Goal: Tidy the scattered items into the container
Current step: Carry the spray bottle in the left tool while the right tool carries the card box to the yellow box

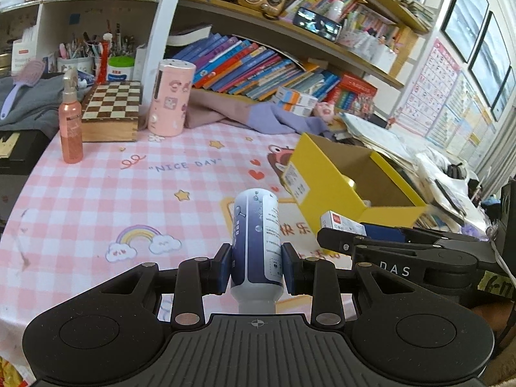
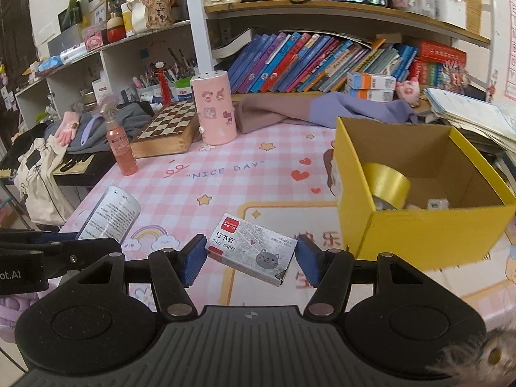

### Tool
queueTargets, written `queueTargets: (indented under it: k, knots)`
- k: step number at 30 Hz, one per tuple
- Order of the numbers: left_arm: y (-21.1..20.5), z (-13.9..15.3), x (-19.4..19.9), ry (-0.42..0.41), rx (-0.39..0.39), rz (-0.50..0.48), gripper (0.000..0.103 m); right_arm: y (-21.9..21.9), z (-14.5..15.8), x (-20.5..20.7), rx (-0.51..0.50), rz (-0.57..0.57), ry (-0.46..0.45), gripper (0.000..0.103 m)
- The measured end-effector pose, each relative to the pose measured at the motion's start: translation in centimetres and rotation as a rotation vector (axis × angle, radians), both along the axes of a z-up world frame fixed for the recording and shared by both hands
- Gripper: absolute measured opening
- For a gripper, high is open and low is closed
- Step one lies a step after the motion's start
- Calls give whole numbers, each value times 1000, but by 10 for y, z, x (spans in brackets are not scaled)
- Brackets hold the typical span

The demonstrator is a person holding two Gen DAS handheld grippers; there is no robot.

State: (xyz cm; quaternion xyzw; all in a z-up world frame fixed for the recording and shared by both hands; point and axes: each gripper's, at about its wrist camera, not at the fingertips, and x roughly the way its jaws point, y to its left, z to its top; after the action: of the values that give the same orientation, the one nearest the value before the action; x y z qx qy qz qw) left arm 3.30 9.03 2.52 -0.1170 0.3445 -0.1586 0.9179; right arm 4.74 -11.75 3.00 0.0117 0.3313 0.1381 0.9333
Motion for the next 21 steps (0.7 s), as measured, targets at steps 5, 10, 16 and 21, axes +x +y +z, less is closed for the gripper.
queueTargets:
  k: [5, 10, 16, 21]
  knots:
    - [-7, -1, -14, 3, -9, -27, 31, -10, -2, -22, -1, -30, 6, 58]
    - [-20, 0, -20, 6, -10, -73, 31, -22, -3, -40, 3, -74, 15, 58]
    - [-35, -2, -23, 11, -15, -125, 31, -38, -3, -58, 2, -129, 19, 58]
    - [-51, -4, -25, 16, -17, -184, 31, -54, -3, -69, 0, -188, 31, 58]
